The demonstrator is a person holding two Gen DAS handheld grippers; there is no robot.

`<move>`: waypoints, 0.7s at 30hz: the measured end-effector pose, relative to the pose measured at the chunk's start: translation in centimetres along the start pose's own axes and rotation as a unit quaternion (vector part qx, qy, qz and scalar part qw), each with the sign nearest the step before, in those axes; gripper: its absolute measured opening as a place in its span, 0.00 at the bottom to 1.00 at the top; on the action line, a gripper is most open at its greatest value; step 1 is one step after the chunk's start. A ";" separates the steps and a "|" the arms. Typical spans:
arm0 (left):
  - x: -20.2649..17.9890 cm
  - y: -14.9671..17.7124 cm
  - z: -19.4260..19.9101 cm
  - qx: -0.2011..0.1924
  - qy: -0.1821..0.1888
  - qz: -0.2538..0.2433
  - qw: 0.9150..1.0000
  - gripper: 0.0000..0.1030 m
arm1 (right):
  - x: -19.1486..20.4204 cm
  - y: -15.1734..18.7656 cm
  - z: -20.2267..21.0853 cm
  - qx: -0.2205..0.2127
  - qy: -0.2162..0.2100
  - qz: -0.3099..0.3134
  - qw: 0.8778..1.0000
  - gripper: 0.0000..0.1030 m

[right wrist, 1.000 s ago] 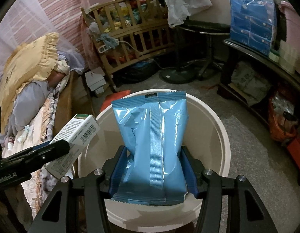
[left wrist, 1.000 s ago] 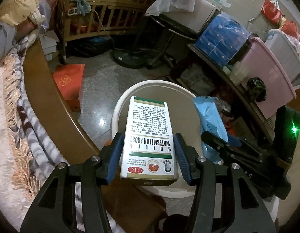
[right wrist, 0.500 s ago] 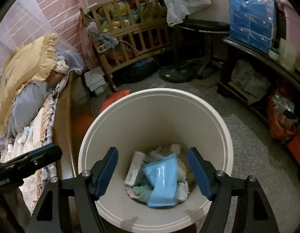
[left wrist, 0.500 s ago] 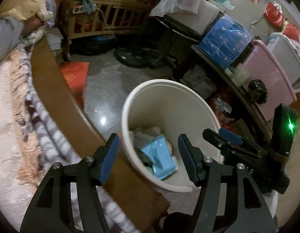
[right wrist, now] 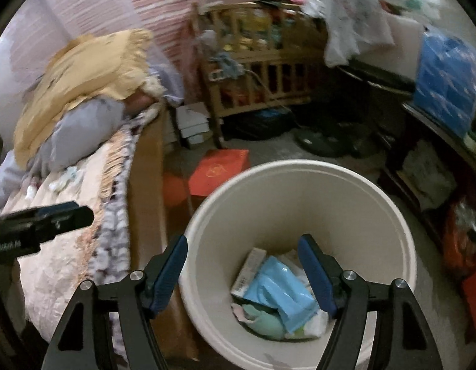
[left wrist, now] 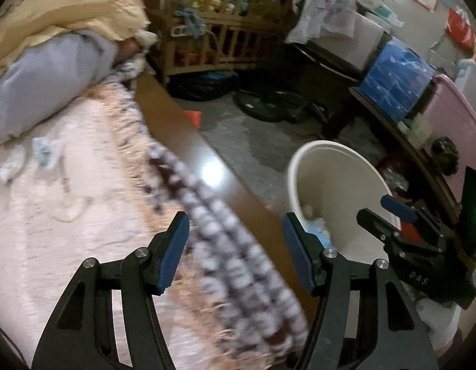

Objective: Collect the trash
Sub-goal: 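Move both tools back over the remaining items on the bed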

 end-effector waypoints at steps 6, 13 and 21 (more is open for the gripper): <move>4.2 0.6 1.9 -0.005 -0.030 0.017 0.999 0.60 | 3.9 0.0 -0.8 -0.006 -0.022 0.038 0.999 0.70; 11.4 2.1 4.7 -0.009 -0.072 0.049 0.996 0.60 | 9.7 0.3 -2.1 0.013 -0.075 0.072 0.994 0.70; 21.7 4.1 6.3 -0.010 -0.114 0.130 0.985 0.60 | 18.6 -0.9 -4.9 0.054 -0.137 0.131 0.980 0.70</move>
Point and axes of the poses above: each gripper's, at about its wrist camera, not at the fingertips, and z roughly against the way its jaws point, x to its left, y to its underside, the point moved 2 cm from there along -z, roughly the way its jaws point, and after that the axes turned 2 degrees about -z, right-handed, at the moved point
